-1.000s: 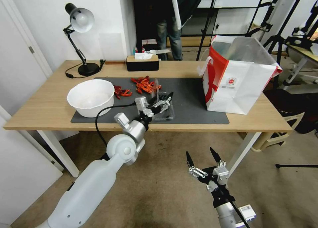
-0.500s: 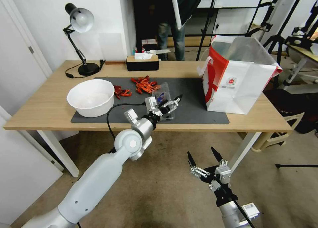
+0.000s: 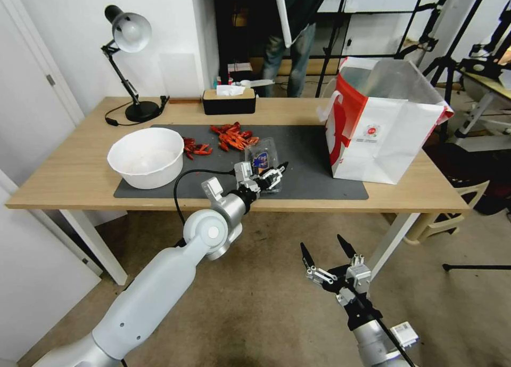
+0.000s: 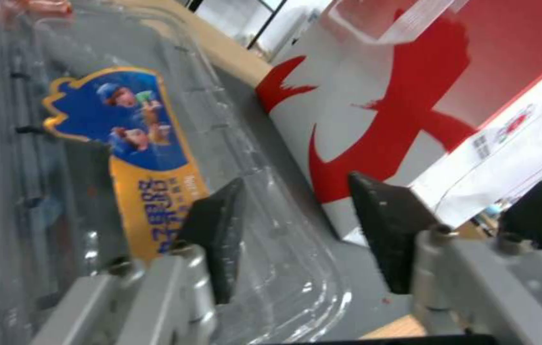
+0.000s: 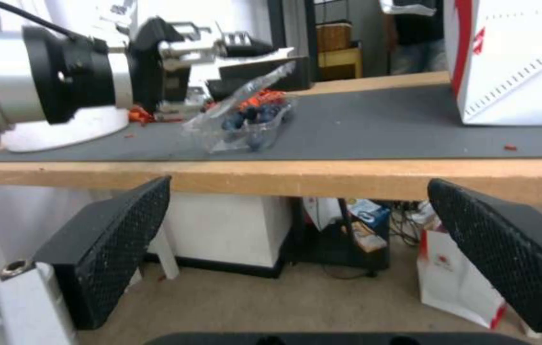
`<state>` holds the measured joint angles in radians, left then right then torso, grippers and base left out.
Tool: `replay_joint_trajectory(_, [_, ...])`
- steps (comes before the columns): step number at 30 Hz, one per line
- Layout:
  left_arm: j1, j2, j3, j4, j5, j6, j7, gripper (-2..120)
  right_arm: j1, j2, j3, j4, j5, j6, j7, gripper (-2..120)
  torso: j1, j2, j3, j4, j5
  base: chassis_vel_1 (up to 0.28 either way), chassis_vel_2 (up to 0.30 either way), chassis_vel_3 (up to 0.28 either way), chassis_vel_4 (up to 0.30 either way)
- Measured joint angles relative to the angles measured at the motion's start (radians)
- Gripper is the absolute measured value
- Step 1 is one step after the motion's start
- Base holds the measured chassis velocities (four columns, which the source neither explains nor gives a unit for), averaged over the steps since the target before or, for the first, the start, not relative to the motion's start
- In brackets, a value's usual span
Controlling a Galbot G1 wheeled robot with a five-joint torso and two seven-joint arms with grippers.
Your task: Close the takeout container lid, then place the container into the takeout bag.
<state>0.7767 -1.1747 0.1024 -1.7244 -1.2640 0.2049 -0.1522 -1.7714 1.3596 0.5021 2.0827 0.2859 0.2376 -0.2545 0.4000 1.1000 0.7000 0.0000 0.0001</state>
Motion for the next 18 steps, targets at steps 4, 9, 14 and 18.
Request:
replay_joint_trajectory(4, [0.0, 0.001, 0.0, 0.0, 0.017, 0.007, -0.001, 25, 0.014, -0.029, 0.023, 0.021, 0.045, -0.016, -0.037, 100, 0.0, 0.0, 0.0, 0.0, 0.0, 0.0, 0.0, 0.0, 0.0])
replay_joint_trajectory(9, [0.0, 0.002, 0.0, 0.004, 0.034, 0.008, -0.001, 11, 0.049, -0.063, 0.054, 0.049, 0.117, -0.045, -0.073, 100, 0.0, 0.0, 0.0, -0.0001, 0.0, 0.0, 0.0, 0.0, 0.0])
replay_joint_trajectory(14, [0.0, 0.014, 0.002, 0.01, 0.083, 0.011, 0.013, 0, 0.122, -0.11, 0.103, 0.081, 0.263, -0.105, -0.086, 100, 0.0, 0.0, 0.0, 0.0002, 0.0, 0.0, 0.0, 0.0, 0.0])
replay_joint_trajectory(18, [0.002, 0.02, 0.006, 0.021, 0.142, 0.014, 0.029, 0, 0.187, -0.138, 0.143, 0.089, 0.373, -0.151, -0.058, 100, 0.0, 0.0, 0.0, 0.0001, 0.0, 0.0, 0.0, 0.0, 0.0])
